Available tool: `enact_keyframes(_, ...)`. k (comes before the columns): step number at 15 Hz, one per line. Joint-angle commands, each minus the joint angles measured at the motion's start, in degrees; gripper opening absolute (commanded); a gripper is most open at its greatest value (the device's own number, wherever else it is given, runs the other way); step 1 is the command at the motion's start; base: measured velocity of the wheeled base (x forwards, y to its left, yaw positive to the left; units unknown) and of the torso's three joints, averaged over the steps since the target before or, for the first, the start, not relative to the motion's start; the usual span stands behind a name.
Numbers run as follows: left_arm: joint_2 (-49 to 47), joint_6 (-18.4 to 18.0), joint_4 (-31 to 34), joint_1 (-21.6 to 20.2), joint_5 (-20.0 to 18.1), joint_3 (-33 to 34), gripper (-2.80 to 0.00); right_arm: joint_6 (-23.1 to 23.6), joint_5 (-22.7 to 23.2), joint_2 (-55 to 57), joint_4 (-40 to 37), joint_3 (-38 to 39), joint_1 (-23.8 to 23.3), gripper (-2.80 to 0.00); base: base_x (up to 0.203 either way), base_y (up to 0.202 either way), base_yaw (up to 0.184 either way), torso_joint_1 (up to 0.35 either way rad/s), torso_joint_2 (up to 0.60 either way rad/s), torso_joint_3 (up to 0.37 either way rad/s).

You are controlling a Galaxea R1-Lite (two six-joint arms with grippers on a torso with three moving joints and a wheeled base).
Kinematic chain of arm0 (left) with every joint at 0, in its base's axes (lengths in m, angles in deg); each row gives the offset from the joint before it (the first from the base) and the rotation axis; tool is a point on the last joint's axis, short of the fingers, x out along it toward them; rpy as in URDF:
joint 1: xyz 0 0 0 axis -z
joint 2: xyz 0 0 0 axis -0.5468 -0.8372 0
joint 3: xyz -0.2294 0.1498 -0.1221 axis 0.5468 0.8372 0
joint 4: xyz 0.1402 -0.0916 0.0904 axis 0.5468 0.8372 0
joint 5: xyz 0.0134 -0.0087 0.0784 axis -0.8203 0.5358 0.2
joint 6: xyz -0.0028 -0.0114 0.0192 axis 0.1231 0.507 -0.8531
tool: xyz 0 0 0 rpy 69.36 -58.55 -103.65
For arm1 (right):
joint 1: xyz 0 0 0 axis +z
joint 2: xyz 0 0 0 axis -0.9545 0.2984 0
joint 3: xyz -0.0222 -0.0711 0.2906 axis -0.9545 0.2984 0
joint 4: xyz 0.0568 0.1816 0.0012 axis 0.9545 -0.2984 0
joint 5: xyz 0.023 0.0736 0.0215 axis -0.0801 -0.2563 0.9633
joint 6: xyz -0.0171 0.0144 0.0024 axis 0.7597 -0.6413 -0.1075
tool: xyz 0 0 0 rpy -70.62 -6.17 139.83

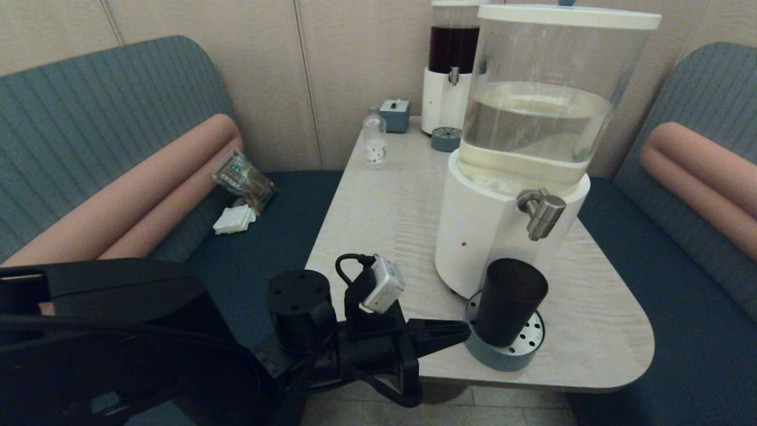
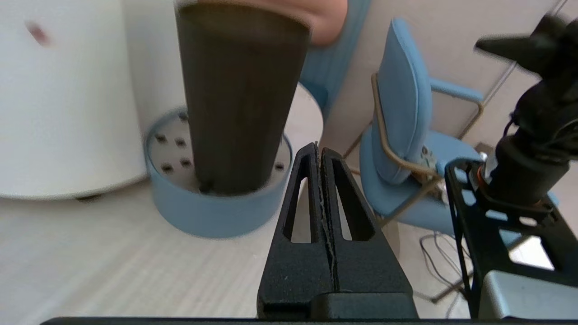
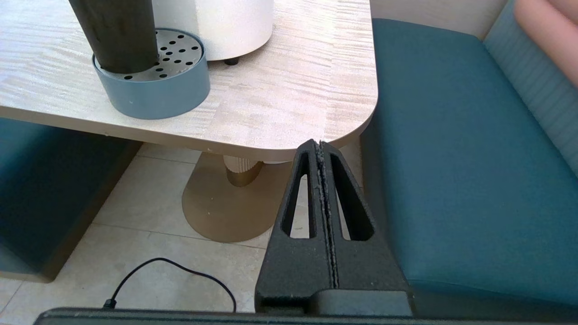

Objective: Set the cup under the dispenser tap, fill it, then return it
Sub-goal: Turn on the faucet

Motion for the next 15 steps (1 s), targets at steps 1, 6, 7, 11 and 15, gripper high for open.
enact_keyframes(1,-3.00,0.02,-0.54,0.37,-0.22,-0.92,-2.80,0.01,0.02,0.02,0.02,0.18,0.02,-2.80,0.000,0.000,0.000,0.000,0.00,0.000)
enact_keyframes(6,-7.96,0.10,-0.54,0.81,0.00,-7.70,-2.80,0.01,0.02,-0.04,0.02,0.18,-0.05,-2.80,0.000,0.000,0.000,0.000,0.00,0.000)
enact_keyframes(7,-8.87,0.19,-0.54,1.11,0.18,-9.12,-2.80,0.01,0.02,0.02,0.02,0.18,0.02,-2.80,0.000,0.000,0.000,0.000,0.00,0.000)
enact_keyframes(11,-11.58,0.53,-0.54,1.56,1.07,-13.49,-2.80,0.01,0.02,0.02,0.02,0.18,0.02,-2.80,0.000,0.000,0.000,0.000,0.00,0.000)
enact_keyframes(15,-13.42,0.83,-0.54,1.61,1.19,-16.50,-2.80,0.01,0.02,0.02,0.02,0.18,0.02,-2.80,0.000,0.000,0.000,0.000,0.00,0.000)
